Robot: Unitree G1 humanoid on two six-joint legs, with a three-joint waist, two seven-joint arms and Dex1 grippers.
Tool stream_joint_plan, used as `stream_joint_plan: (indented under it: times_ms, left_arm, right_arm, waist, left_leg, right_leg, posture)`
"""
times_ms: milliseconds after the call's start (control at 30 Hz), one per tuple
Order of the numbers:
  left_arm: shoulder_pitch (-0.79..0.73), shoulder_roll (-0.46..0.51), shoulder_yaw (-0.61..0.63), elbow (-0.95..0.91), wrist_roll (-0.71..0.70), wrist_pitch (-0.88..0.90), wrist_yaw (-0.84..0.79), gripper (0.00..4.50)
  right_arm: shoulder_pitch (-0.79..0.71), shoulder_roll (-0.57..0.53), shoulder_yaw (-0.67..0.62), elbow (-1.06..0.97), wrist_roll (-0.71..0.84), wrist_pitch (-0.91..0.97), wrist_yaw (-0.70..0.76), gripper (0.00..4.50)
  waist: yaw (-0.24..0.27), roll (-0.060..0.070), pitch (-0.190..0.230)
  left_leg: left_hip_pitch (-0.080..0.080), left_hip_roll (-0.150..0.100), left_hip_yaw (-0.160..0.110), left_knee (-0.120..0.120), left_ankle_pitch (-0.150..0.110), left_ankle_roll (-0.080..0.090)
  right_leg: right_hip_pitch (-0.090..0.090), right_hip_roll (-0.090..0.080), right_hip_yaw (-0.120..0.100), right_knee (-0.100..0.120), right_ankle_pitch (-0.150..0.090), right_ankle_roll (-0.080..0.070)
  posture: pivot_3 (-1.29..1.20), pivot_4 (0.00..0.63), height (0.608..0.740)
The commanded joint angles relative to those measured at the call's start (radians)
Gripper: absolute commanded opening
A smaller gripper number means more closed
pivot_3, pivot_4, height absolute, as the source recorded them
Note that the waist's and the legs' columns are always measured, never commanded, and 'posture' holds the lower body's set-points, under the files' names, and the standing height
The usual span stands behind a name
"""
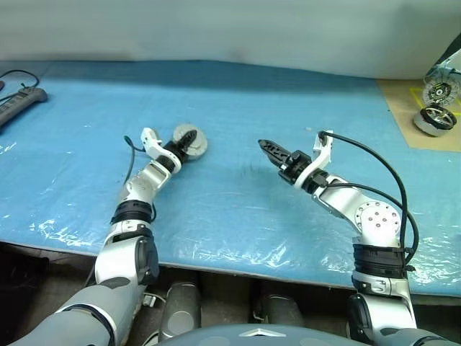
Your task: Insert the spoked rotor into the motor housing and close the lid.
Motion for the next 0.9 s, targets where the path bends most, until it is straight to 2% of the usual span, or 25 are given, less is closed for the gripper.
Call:
stream_joint_plan:
  times_ms: [33, 67, 200, 233, 433, 500, 633, 700, 733, 800, 900]
  left_arm:
    - [-0.037, 0.001, -0.011, 0.015, 0.033, -0.033, -0.028, 2.7]
    - [-0.037, 0.002, -0.013, 0.028, 0.048, -0.042, -0.02, 3.19]
    - [-0.044, 0.036, 0.0, 0.063, 0.084, -0.075, -0.001, 4.38]
    - [-0.046, 0.056, 0.004, 0.069, 0.093, -0.078, -0.001, 4.47]
    - [-0.026, 0.183, 0.01, 0.042, 0.125, -0.102, -0.085, 4.47]
    - [-0.001, 0.205, 0.031, -0.053, 0.068, -0.055, -0.158, 4.47]
    - [0.101, 0.243, -0.029, -0.324, 0.05, 0.035, -0.239, 4.47]
    - [0.184, 0.239, -0.094, -0.497, 0.102, 0.001, -0.232, 4.47]
    - [0.251, 0.232, -0.143, -0.617, 0.142, -0.023, -0.213, 4.47]
    - [0.345, 0.224, -0.212, -0.765, 0.205, -0.062, -0.185, 4.47]
    - [0.508, 0.189, -0.33, -0.945, 0.328, -0.191, -0.154, 4.47]
  right_arm:
    - [-0.004, -0.001, 0.005, -0.064, -0.021, -0.003, 0.029, 3.13]
    - [-0.002, 0.004, 0.009, -0.065, -0.03, -0.003, 0.029, 3.19]
    - [0.008, 0.022, 0.017, -0.077, -0.041, 0.003, 0.034, 3.19]
    - [0.012, 0.023, 0.023, -0.083, -0.045, 0.008, 0.04, 3.19]
    - [0.034, 0.028, 0.031, -0.099, -0.059, 0.014, 0.068, 3.19]
    - [0.036, 0.024, 0.034, -0.101, -0.076, 0.011, 0.08, 3.19]
    - [0.056, -0.013, 0.059, -0.157, -0.184, -0.024, 0.125, 3.19]
    - [0.086, -0.066, 0.118, -0.246, -0.378, -0.119, 0.126, 3.19]
    - [0.112, -0.119, 0.192, -0.292, -0.543, -0.185, 0.104, 3.19]
    - [0.152, -0.182, 0.286, -0.331, -0.759, -0.274, 0.079, 3.19]
    - [0.243, -0.209, 0.295, -0.373, -0.881, -0.309, 0.049, 3.19]
  waist:
    - [0.0, 0.0, 0.0]
    - [0.0, 0.0, 0.0]
    - [-0.001, 0.0, 0.0]
    - [-0.004, 0.0, 0.0]
    - [-0.013, 0.0, 0.0]
    - [-0.009, 0.0, 0.0]
    - [-0.002, 0.0, 0.0]
    - [0.0, 0.0, 0.0]
    - [0.0, 0.0, 0.0]
    - [-0.001, 0.0, 0.0]
    - [-0.006, 0.0, 0.0]
  left_leg:
    - [0.0, 0.0, -0.001, 0.0, 0.0, 0.0]
    - [0.001, 0.0, -0.001, 0.0, 0.0, 0.0]
    - [0.005, 0.001, -0.002, 0.001, 0.0, 0.0]
    - [0.007, 0.001, -0.002, 0.001, 0.0, 0.0]
    - [0.011, 0.004, -0.001, 0.0, 0.0, 0.0]
    - [0.009, 0.004, -0.001, 0.0, 0.0, 0.0]
    - [0.006, 0.004, -0.001, 0.0, 0.0, 0.0]
    - [0.006, 0.004, -0.001, -0.001, 0.0, 0.0]
    - [0.006, 0.004, -0.001, -0.001, 0.0, 0.0]
    - [0.006, 0.003, -0.001, -0.001, 0.0, 0.0]
    - [0.008, 0.004, -0.001, -0.003, 0.0, -0.001]
  right_leg:
    - [0.001, 0.0, -0.002, 0.0, 0.0, 0.0]
    - [0.001, 0.0, -0.002, 0.0, 0.0, 0.0]
    - [0.007, -0.002, -0.004, 0.0, 0.0, -0.001]
    - [0.01, -0.002, -0.004, -0.001, 0.0, -0.001]
    - [0.011, -0.001, -0.005, -0.001, 0.0, -0.005]
    - [0.01, -0.001, -0.005, -0.002, 0.0, -0.006]
    - [0.008, -0.002, -0.008, -0.001, -0.001, -0.008]
    - [0.008, -0.002, -0.008, -0.001, -0.002, -0.01]
    - [0.008, -0.002, -0.008, -0.002, -0.002, -0.01]
    - [0.009, -0.002, -0.008, -0.003, -0.001, -0.008]
    - [0.01, -0.002, -0.008, -0.003, -0.001, -0.006]
  posture:
    - [0.0, 0.15, 0.74]
    - [0.0, 0.15, 0.74]
    - [0.0, 0.15, 0.74]
    - [0.0, 0.15, 0.74]
    - [0.0, 0.15, 0.74]
    - [0.0, 0.15, 0.74]
    - [0.0, 0.15, 0.74]
    - [0.0, 0.15, 0.74]
    - [0.0, 0.15, 0.74]
    - [0.0, 0.15, 0.74]
    - [0.0, 0.15, 0.74]
